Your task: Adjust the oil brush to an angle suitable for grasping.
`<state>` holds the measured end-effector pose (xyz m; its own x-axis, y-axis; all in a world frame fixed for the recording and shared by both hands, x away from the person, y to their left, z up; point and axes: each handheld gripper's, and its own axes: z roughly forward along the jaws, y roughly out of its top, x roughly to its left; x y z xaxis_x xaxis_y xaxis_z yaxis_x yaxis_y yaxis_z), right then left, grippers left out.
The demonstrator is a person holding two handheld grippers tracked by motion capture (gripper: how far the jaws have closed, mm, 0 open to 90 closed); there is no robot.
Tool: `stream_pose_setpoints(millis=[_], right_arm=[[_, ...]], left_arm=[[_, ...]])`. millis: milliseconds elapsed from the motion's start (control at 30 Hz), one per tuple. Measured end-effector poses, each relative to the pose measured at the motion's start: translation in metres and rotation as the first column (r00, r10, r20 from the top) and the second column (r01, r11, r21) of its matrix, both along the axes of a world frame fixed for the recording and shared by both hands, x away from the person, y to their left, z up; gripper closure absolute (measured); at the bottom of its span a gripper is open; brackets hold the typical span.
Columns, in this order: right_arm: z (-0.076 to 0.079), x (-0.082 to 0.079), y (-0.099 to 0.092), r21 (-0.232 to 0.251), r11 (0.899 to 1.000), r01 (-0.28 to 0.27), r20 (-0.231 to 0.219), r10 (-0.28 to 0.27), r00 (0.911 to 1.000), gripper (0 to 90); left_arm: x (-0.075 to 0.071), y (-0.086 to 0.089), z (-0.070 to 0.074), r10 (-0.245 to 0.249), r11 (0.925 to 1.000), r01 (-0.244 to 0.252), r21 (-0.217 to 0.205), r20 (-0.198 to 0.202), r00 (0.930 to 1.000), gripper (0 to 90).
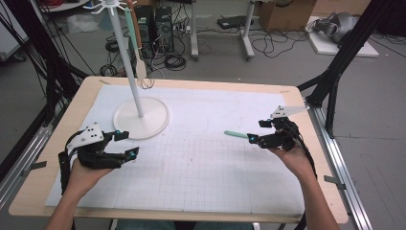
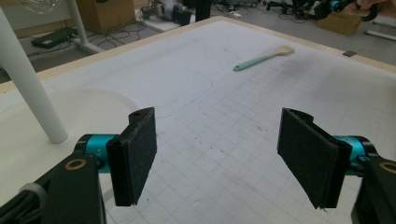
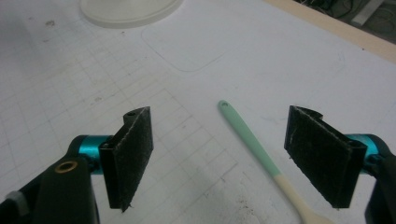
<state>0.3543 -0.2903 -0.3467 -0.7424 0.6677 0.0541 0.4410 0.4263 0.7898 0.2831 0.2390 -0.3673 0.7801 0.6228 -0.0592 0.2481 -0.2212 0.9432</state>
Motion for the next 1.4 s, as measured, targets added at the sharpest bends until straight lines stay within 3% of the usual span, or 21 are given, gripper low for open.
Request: stream_pose_setpoints(millis=[433, 800, 933, 1100, 1133, 1200, 1300, 1400], right_arm=[[-0.037, 0.021, 0.003, -0.080, 0.997, -0.007, -0.016, 0.006, 0.9998, 33.8], [-0.043, 0.030, 0.002, -0.082, 0.996, -0.018, -0.025, 0.016, 0.9996, 37.7], [-0.037, 0.034, 0.003, -0.100, 0.994, -0.054, -0.030, 0.051, 0.9983, 40.8], [-0.026, 0.039, 0.007, -0.182, 0.975, -0.127, -0.046, 0.120, 0.9916, 50.5], [-0.025, 0.040, 0.007, -0.187, 0.971, -0.149, -0.058, 0.140, 0.9884, 57.2], [-0.026, 0.043, 0.008, -0.222, 0.959, -0.175, -0.072, 0.163, 0.9840, 55.9], [-0.027, 0.047, 0.008, -0.227, 0.953, -0.201, -0.093, 0.185, 0.9784, 53.4], [-0.025, 0.051, 0.009, -0.255, 0.940, -0.228, -0.104, 0.208, 0.9726, 53.4]], left_arm=[[0.000, 0.000, -0.002, -0.002, 1.0000, 0.002, 0.004, 0.000, 1.0000, 29.0], [-0.001, 0.003, -0.002, 0.005, 1.0000, -0.005, -0.003, 0.002, 1.0000, 28.9], [-0.001, 0.004, -0.002, 0.008, 1.0000, -0.008, -0.003, 0.002, 1.0000, 28.9], [-0.001, 0.004, -0.002, 0.006, 1.0000, -0.006, -0.005, 0.001, 1.0000, 28.8], [-0.001, 0.004, -0.002, 0.005, 1.0000, -0.005, -0.004, 0.001, 1.0000, 28.8], [-0.001, 0.004, -0.002, 0.003, 1.0000, -0.003, -0.003, 0.001, 1.0000, 28.8], [-0.001, 0.005, -0.003, 0.005, 1.0000, -0.005, -0.004, -0.002, 1.0000, 28.8], [-0.001, 0.005, -0.003, 0.008, 0.9999, -0.008, -0.007, -0.003, 1.0000, 28.8]])
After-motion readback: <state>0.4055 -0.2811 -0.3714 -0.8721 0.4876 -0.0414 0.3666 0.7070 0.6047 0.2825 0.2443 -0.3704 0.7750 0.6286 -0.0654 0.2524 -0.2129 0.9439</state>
